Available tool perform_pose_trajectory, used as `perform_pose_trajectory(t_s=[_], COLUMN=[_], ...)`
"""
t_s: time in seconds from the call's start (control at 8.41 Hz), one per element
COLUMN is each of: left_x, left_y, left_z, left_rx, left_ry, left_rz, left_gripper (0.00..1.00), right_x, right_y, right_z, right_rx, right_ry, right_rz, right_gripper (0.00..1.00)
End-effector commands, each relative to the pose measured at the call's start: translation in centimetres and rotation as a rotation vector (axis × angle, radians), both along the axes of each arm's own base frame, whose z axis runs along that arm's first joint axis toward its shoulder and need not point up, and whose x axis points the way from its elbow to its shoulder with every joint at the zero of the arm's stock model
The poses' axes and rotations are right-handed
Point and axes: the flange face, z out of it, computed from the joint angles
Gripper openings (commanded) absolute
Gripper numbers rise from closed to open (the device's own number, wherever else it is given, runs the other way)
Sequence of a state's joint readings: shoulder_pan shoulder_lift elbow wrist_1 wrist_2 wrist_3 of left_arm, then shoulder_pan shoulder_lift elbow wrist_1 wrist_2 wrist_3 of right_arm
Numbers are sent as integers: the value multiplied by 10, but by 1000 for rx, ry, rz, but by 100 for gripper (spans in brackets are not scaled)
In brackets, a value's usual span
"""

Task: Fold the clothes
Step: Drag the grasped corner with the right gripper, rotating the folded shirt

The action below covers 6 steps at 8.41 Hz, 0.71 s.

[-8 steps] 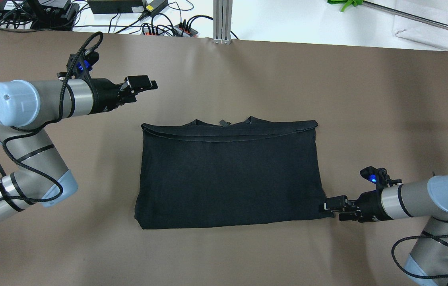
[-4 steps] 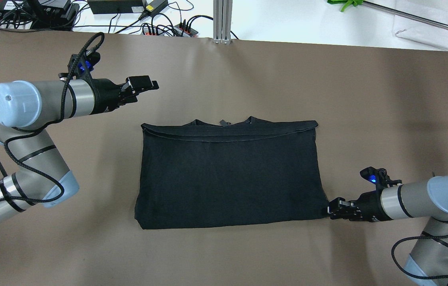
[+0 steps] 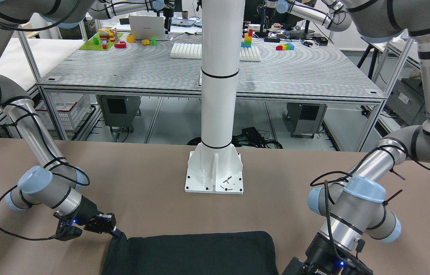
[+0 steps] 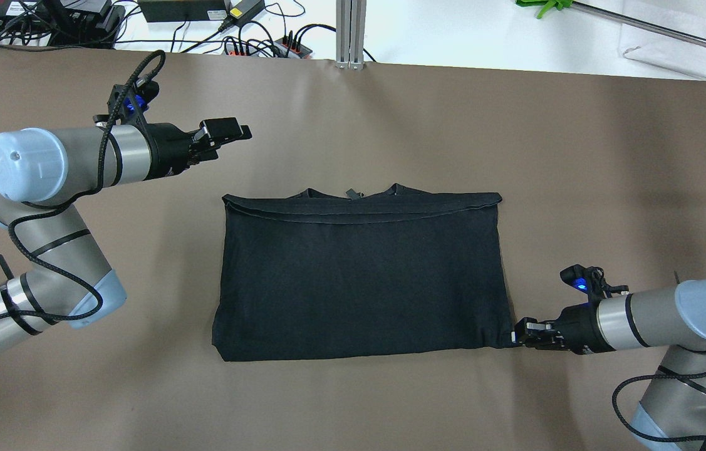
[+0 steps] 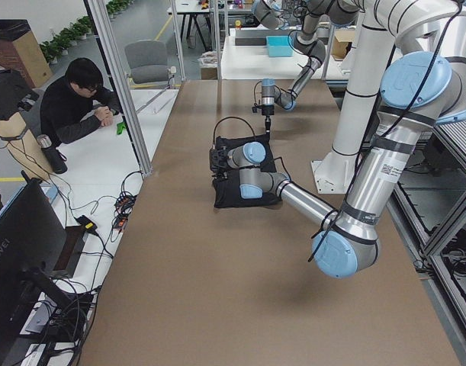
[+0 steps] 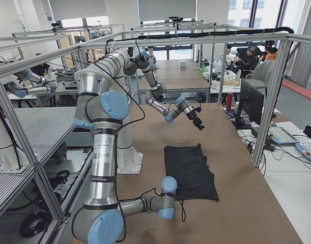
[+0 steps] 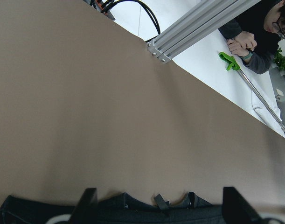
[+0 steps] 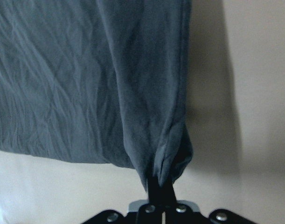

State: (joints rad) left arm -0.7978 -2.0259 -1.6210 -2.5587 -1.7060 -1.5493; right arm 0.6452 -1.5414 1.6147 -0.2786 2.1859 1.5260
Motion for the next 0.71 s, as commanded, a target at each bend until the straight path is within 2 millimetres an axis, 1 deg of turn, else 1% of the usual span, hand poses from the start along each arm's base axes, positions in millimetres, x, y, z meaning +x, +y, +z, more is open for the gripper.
perform_pose_trajectory(t_s=[0.0, 0.12, 0.24, 0.36, 0.48, 0.59], left_x=[-1, -2, -2, -4, -5, -7], left_y=[1, 0, 0, -1, 0, -2], left_z=[-1, -1, 0, 0, 4, 8], left_rx=[2, 2, 1, 1, -2, -5], left_ry=[2, 2, 0, 0, -3, -9], left_rz=[0, -3, -6, -9, -12, -34], left_gripper=[94, 94, 94, 94, 94, 94], right_x=[-28, -28, -34, -51, -67, -83], right_y=[51, 67, 91, 119, 147, 181], right_z=[-22, -32, -50, -58, -62, -76], right_rx=[69, 65, 56, 44, 39, 42], right_ry=[-126, -170, -217, -234, -243, -274], right_rz=[-114, -144, -194, -253, -296, -342], right_gripper=[0, 0, 0, 0, 0, 0])
